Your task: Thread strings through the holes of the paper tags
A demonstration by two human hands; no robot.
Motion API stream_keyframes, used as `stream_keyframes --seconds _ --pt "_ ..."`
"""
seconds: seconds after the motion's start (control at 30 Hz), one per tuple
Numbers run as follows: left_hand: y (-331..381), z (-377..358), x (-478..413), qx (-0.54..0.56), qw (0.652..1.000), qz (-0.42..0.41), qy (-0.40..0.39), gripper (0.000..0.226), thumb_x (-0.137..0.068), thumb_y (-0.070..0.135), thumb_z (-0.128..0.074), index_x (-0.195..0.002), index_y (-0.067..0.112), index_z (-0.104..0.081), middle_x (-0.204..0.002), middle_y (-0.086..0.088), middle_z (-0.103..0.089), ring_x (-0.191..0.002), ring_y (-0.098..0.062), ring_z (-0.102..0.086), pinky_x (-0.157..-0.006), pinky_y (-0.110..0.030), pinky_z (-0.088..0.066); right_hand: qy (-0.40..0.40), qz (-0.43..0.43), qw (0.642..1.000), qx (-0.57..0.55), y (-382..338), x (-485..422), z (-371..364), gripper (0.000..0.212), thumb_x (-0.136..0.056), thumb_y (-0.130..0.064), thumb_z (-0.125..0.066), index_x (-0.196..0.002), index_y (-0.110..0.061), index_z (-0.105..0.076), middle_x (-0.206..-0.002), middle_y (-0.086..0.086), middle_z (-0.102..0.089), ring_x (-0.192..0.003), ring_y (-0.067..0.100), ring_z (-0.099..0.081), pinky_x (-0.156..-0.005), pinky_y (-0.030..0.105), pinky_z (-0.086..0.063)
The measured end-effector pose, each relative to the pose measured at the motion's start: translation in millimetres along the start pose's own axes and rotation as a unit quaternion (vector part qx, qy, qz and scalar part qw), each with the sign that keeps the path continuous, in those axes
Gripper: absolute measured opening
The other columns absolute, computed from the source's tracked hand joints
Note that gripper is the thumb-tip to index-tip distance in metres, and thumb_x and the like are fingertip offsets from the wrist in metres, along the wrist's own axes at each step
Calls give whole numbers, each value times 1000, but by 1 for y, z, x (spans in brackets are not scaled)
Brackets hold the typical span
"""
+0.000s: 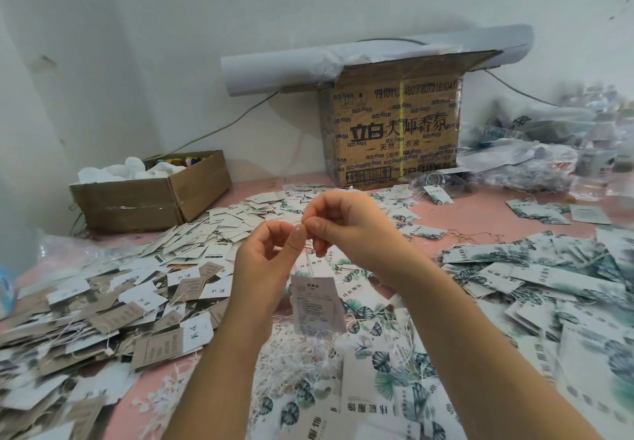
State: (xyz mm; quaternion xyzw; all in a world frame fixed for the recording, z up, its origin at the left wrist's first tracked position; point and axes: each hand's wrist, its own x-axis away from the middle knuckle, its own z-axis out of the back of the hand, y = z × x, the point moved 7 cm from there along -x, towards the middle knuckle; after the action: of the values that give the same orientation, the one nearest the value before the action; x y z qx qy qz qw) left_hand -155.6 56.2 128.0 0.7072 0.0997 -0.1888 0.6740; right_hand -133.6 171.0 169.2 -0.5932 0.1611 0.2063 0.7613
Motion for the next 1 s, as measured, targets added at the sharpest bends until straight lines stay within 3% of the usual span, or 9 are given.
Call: stream_keyframes --seconds 0.13,0.23,0.33,0.4,0.47,0.53,0.6,0.73,1.0 --pt "4 0 1 -62 997 -34 -15 48 -58 66 -57 -81 24 -63 -65 14 -59 -52 1 -42 -47 -11 -37 41 33 997 -49 -9 2 2 19 -92 6 -47 -79 -8 -51 -62 5 -57 -50 11 -52 -51 21 -48" --pt "2 -3 1 -121 990 -42 -63 44 -54 68 -59 -81 35 -64 -48 16 -49 -40 0 -34 -39 -9 -29 68 53 994 -70 -14 4 9 13 -93 2 -46 -83 -5 -50 -63 4 -58 -52 13 -54 -52 21 -49" --pt "-13 -8 3 -138 983 22 -120 41 -47 67 -66 -84 53 -60 -41 15 -38 -50 -8 -37 -53 -21 -41 78 59 992 -78 -16 4 13 11 -93 2 -45 -85 -3 -50 -63 4 -59 -51 12 -54 -51 22 -48" --pt "-20 -14 7 -124 977 58 -162 43 -46 64 -68 -86 62 -54 -52 18 -53 -61 -18 -44 -61 -32 -44 82 63 991 -88 -17 5 13 11 -93 3 -45 -86 -3 -50 -63 5 -58 -50 13 -53 -50 22 -48" --pt "-20 -20 11 -117 972 62 -194 48 -49 60 -71 -92 65 -48 -89 23 -67 -74 -23 -56 -62 -28 -49 81 66 990 -90 -17 5 13 12 -94 2 -45 -85 -4 -50 -63 5 -59 -50 14 -53 -51 23 -48" --pt "-20 -23 13 -92 971 65 -209 52 -58 47 -74 -100 60 -46 -105 18 -66 -83 -17 -67 -58 -18 -50 76 67 991 -93 -18 5 12 13 -94 2 -45 -84 -5 -50 -63 4 -59 -51 15 -53 -52 23 -49" --pt "-21 -23 12 -87 973 69 -204 44 -69 33 -75 -104 47 -52 -95 14 -70 -85 -10 -69 -58 -16 -51 74 70 989 -104 -19 5 12 14 -94 2 -44 -84 -5 -50 -63 5 -59 -50 15 -53 -51 24 -48" --pt "-25 -11 6 -129 980 80 -128 12 -80 23 -70 -85 31 -64 -81 14 -73 -84 -13 -69 -72 -34 -57 95 67 988 -97 -17 4 18 17 -93 2 -46 -81 -8 -51 -63 4 -59 -51 14 -52 -50 23 -47" --pt "-16 2 3 3 995 95 -27 15 -95 21 -52 -100 30 -62 -55 10 -63 -49 1 -57 -45 -18 -46 10 5 965 260 7 1 13 19 -87 -11 -59 -74 -25 -57 -73 -15 -58 -64 -1 -53 -59 11 -47"
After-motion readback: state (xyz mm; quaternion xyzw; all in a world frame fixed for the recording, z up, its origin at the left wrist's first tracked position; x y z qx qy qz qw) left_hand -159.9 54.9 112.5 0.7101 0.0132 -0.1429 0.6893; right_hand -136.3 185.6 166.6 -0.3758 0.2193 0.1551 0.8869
